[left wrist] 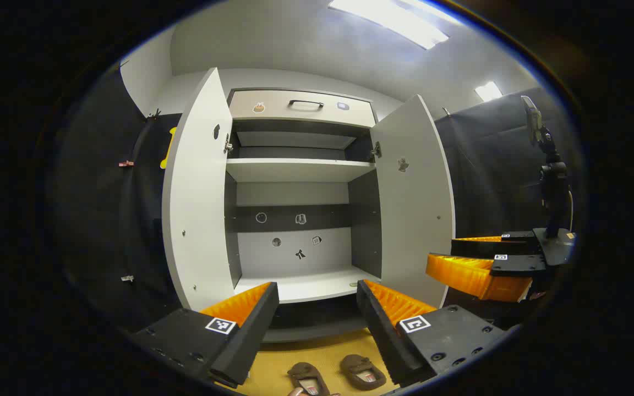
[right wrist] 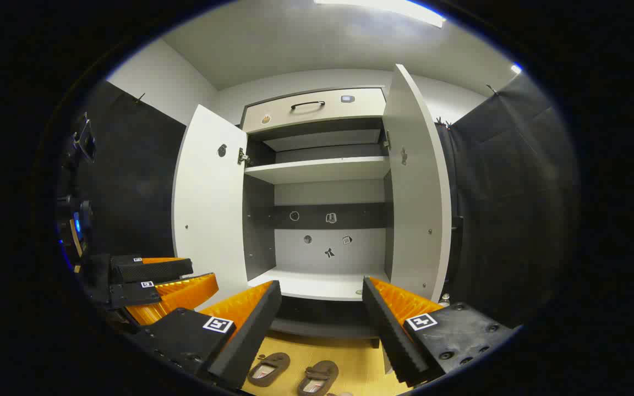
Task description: Grab one shoe with the right hand and put it into the shoe cabinet, grab the other shoe with the left hand and put it into the shoe cabinet; then close the right door with the right hand and the left door with the left hand.
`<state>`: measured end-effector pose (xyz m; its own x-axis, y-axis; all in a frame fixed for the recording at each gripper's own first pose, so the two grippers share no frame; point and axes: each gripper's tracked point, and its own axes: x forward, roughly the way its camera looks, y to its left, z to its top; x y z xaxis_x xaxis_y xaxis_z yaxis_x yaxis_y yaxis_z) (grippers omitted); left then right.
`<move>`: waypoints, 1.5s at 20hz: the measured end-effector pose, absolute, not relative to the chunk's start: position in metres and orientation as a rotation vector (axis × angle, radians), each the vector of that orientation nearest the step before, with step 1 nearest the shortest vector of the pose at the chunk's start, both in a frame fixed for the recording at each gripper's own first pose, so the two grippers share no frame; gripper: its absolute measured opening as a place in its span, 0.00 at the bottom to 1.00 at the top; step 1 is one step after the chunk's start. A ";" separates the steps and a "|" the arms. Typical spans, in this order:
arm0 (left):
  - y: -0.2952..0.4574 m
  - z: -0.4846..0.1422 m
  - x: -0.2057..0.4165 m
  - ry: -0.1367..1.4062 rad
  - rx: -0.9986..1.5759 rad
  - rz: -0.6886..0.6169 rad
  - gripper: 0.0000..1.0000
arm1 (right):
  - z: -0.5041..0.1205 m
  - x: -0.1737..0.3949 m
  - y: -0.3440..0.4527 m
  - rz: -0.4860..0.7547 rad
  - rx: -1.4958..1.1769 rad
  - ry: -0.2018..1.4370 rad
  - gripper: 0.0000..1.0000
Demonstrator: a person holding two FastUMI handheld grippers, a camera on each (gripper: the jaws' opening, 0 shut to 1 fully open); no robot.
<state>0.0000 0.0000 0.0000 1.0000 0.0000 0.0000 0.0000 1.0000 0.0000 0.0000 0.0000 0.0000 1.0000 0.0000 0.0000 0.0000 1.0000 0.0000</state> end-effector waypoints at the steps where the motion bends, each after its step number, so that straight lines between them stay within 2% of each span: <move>1: 0.000 0.000 0.001 0.001 -0.004 -0.003 0.92 | 0.000 0.000 0.000 -0.001 0.002 0.000 0.98; 2: 0.000 -0.002 0.001 0.004 -0.007 -0.007 0.92 | 0.000 0.001 -0.001 -0.003 0.001 -0.002 0.94; 3: 0.001 -0.003 0.002 0.011 -0.008 -0.008 0.92 | 0.000 0.001 -0.002 -0.005 -0.003 -0.002 0.98; 18: 0.018 -0.016 0.012 0.039 -0.008 -0.004 0.91 | -0.032 0.015 0.006 -0.001 -0.028 0.077 0.98; 30: 0.056 -0.046 0.007 0.077 -0.017 0.031 0.92 | -0.148 0.024 0.017 -0.018 0.027 0.289 0.98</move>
